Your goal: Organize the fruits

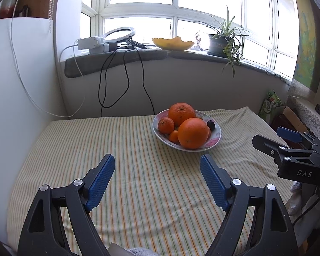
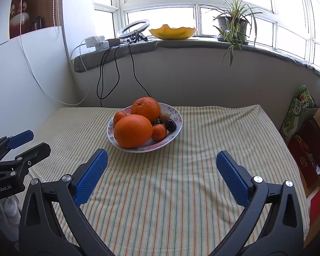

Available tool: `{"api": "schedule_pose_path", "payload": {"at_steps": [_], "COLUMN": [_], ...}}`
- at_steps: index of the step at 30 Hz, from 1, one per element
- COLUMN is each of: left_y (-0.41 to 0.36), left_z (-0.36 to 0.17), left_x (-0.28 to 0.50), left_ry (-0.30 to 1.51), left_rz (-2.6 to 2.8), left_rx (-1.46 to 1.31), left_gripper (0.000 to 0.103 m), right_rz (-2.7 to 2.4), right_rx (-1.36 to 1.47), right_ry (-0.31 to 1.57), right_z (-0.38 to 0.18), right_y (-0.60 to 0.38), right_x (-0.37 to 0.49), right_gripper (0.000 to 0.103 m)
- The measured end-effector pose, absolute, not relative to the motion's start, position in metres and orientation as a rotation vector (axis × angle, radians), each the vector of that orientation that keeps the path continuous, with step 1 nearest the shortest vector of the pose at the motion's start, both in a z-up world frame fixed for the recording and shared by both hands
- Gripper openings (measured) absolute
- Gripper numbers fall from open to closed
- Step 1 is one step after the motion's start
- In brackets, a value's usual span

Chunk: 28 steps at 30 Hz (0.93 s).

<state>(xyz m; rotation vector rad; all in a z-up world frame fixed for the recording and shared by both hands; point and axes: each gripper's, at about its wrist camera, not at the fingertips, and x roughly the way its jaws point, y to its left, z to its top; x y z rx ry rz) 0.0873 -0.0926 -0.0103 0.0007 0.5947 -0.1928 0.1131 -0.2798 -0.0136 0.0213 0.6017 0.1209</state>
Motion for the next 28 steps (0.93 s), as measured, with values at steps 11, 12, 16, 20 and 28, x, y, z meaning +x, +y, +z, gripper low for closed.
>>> {"api": "schedule_pose_path", "payload": {"at_steps": [11, 12, 16, 20, 28], "left_y": [-0.0937, -0.0936, -0.0935, -0.0931, -0.0907], "left_z": [-0.0107, -0.0108, -0.0113, -0.0117, -0.0139], "left_x": [0.0873, 0.0875, 0.0877, 0.0881, 0.0885], "left_ry": [0.593, 0.593, 0.593, 0.594, 0.577], "left_rz": [-0.189, -0.188, -0.185, -0.182, -0.178], "left_rx": [0.005, 0.005, 0.008, 0.008, 0.003], "left_gripper": [0.082, 0.082, 0.082, 0.082, 0.082], "right_rz": [0.120, 0.120, 0.124, 0.123, 0.123], "right_rx": [0.020, 0.020, 0.022, 0.022, 0.024], "right_ry": [0.603, 0.604, 0.608, 0.608, 0.619], "right_z": [-0.0143, -0.0146, -0.0155, -0.0160, -0.0205], "right_y": [-0.2806, -0.2804, -0.2802, -0.2801, -0.2811], "right_x": [0.1137, 0.1139, 0.1146, 0.1146, 0.1172], "right_gripper": [0.103, 0.103, 0.103, 0.103, 0.103]}}
